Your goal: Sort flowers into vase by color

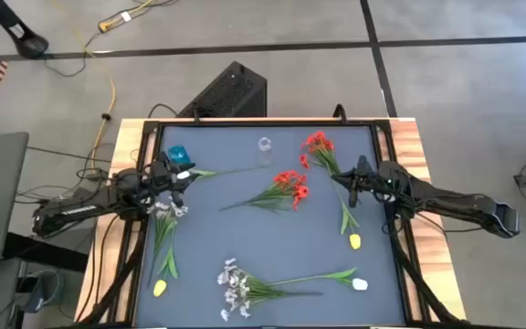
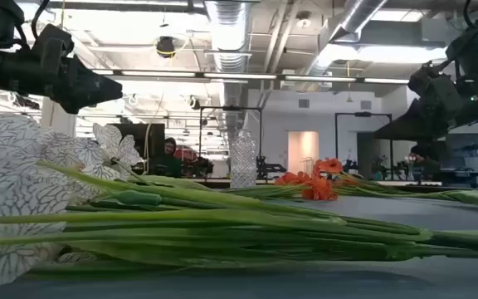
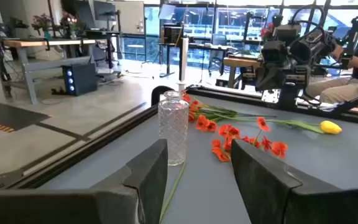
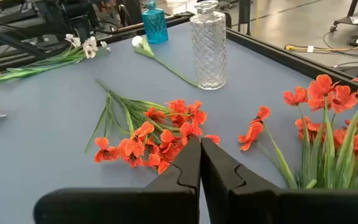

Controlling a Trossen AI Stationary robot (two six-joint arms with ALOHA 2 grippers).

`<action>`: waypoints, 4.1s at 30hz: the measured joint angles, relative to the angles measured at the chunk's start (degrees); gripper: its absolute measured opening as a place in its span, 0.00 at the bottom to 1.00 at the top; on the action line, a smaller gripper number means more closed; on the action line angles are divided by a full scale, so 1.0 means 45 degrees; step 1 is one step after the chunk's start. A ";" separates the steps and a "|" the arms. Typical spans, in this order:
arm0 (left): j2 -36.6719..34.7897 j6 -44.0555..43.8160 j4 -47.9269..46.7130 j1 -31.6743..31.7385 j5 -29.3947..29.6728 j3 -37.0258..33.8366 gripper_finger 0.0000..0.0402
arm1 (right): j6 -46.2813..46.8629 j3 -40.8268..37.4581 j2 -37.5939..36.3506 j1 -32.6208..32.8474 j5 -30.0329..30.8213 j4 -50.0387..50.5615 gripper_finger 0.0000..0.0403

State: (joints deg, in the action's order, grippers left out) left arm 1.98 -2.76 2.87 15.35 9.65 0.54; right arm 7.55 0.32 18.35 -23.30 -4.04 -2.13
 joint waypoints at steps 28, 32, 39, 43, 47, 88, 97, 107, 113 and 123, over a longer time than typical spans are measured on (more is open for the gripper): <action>0.0000 0.0000 0.0001 0.0000 -0.0001 0.0002 0.41 | 0.0000 0.0000 0.0001 0.0001 -0.0003 0.0000 0.09; 0.0000 0.0000 0.0005 -0.0005 0.0001 0.0004 0.41 | 0.0000 0.0000 0.0000 0.0002 0.0002 0.0000 0.09; 0.0000 -0.0001 0.0005 -0.0004 0.0000 0.0004 0.41 | 0.0000 0.0005 0.0005 0.0002 -0.0003 0.0000 0.09; 0.0000 -0.0001 0.0002 -0.0001 -0.0001 0.0001 0.41 | 0.0000 0.0002 0.0005 0.0002 -0.0001 -0.0003 0.09; 0.0000 0.0000 0.0000 -0.0004 0.0001 0.0003 0.41 | 0.0000 0.0000 0.0005 0.0002 -0.0002 0.0000 0.09; 0.0083 -0.6490 0.0472 -0.0010 -0.0646 -0.0001 0.41 | -0.0177 0.0571 0.0012 0.0015 -0.0271 -0.1449 0.09; 0.1401 -0.5047 0.2947 -0.0280 -0.3478 0.0757 0.41 | -0.0190 0.5092 0.2043 -0.0072 0.0037 0.2622 0.09; 0.7176 -0.1940 0.3269 -0.1116 -0.2656 0.3127 0.41 | 0.0864 0.9696 0.6358 -0.1211 0.2160 0.9577 0.22; 0.9650 -0.0462 0.3315 -0.1511 -0.1895 0.4032 0.41 | 0.1321 1.0205 0.8717 -0.2044 0.1951 1.1174 0.36; 1.0472 -0.0292 0.3477 -0.1515 -0.1714 0.4118 0.41 | 0.0584 1.0205 1.2237 -0.2581 0.1848 1.1560 0.45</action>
State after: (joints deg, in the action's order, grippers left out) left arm 49.10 -4.08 18.52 8.54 1.93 19.07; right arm 10.18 46.24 73.42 -34.91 4.27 49.89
